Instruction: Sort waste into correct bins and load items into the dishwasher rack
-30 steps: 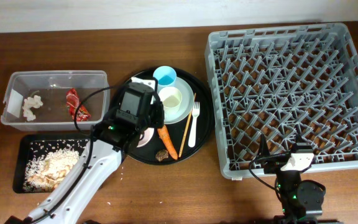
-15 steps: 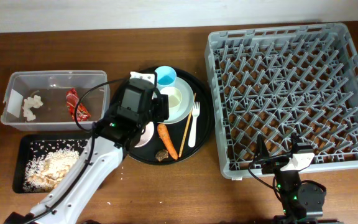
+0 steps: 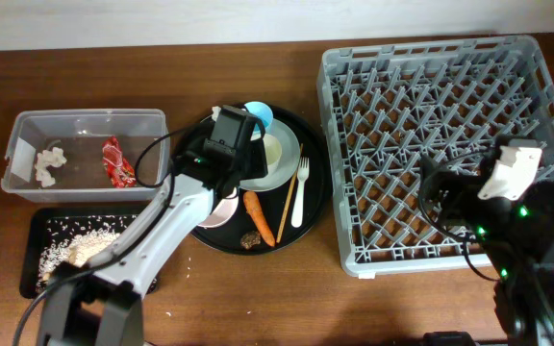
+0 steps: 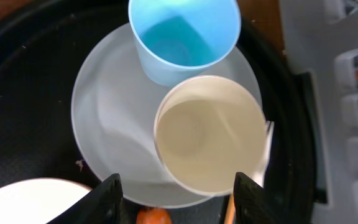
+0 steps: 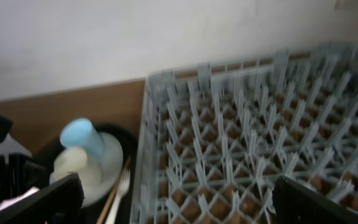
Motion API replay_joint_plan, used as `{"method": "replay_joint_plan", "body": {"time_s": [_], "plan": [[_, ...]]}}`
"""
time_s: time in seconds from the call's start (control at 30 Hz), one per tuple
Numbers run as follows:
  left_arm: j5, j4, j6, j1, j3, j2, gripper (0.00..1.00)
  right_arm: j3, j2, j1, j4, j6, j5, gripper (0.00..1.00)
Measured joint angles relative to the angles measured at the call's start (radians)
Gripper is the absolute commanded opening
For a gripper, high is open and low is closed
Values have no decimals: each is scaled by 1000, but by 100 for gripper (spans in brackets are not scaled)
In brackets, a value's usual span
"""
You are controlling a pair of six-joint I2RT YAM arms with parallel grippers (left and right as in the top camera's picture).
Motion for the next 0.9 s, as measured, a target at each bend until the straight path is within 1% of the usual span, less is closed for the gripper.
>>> {"method": "replay_joint_plan", "body": {"time_s": [0.13,0.27,0.33,0.4,0.43,0.47,0.6,0.77,0.83,0.9], "plan": [[0,68,-3,0,0,88,56,1,88,0,-41,2,-71,99],[-3,108,-5,0,0,139,45,1,116,0,-53,1,-100,99],[-5,112,-8,0,0,156,44,1,116,0,-55,2,-105,99],[-5,116,-8,0,0,159,36,1,116,0,-55,2,-108,99],[-6,116,-10,0,0,159,34,1,116,0,-55,2,-108,99],[-8,116,-11,0,0,159,30,1,116,0,-55,2,-108,99],[-8,116,-13,0,0,159,1,1,116,0,-55,2,-108,99],[-8,78,-18,6,0,125,1,1,116,0,-41,2,-108,99],[-7,52,-17,12,0,69,0,1,116,0,-40,1,-108,99],[30,25,11,58,0,-50,0,18,117,0,-56,0,-123,99]]}}
